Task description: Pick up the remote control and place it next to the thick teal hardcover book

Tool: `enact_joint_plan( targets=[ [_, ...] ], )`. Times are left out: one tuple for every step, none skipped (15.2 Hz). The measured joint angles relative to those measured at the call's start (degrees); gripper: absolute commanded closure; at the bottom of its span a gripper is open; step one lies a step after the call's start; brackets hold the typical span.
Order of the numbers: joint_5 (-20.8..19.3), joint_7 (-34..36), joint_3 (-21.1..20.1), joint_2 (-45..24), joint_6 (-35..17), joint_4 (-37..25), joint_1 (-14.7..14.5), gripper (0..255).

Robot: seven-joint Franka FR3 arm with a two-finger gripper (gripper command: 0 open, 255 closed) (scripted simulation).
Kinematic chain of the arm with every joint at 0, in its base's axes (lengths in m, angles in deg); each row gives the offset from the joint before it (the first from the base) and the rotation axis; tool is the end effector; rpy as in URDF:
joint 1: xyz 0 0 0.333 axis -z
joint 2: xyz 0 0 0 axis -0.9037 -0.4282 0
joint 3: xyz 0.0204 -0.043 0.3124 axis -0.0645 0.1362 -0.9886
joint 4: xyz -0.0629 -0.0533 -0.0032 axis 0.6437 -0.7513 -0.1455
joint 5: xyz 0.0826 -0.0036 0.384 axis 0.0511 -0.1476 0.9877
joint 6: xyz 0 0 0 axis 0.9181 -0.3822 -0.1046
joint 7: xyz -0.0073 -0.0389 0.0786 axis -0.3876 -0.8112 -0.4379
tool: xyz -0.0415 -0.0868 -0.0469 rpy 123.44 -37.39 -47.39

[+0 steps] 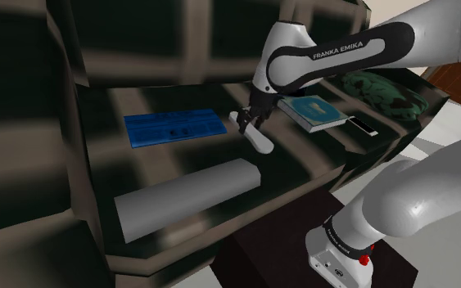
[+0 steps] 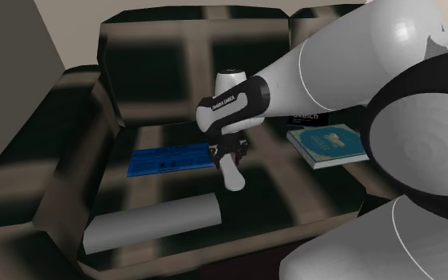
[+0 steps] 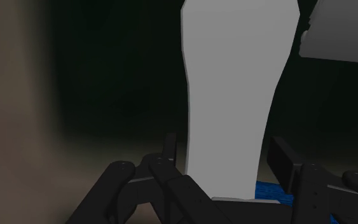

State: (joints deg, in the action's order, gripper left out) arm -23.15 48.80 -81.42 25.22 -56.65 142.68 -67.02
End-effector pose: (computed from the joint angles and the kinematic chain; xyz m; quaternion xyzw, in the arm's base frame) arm 0.4278 0.0684 0.3857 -0.9999 0.0132 0.0010 0.0085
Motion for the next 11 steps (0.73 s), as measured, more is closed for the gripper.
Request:
enact_joint_plan(
  targets=[
    [0.0, 0.0, 0.0, 0.4, 1.0, -0.6, 0.0, 255],
    [0.0, 0.2, 0.0, 0.7, 1.9, -1.2, -0.1, 255],
    [0.0, 0.1, 0.0, 1.1, 2.6, -1.5, 0.0, 255],
    [0.0, 0.1, 0.0, 1.5, 3.5, -2.0, 0.0, 255],
    [0.0, 0.0, 0.1, 1.9, 4.3, -2.4, 0.0, 255],
    [0.0, 0.1, 0.1, 2.2, 5.1, -2.8, 0.0, 255],
    [0.0, 0.0, 0.2, 2.6, 6.0, -3.4, 0.0, 255],
    [0.0, 0.0, 0.2, 2.9, 6.9, -4.0, 0.0, 255],
    [0.0, 0.1, 0.3, 3.3, 7.8, -4.6, 0.0, 255],
    [0.0, 0.0, 0.3, 3.7, 8.5, -4.8, 0.0, 255],
    [0.0, 0.1, 0.3, 3.7, 8.9, -5.2, 0.0, 255]
  ],
)
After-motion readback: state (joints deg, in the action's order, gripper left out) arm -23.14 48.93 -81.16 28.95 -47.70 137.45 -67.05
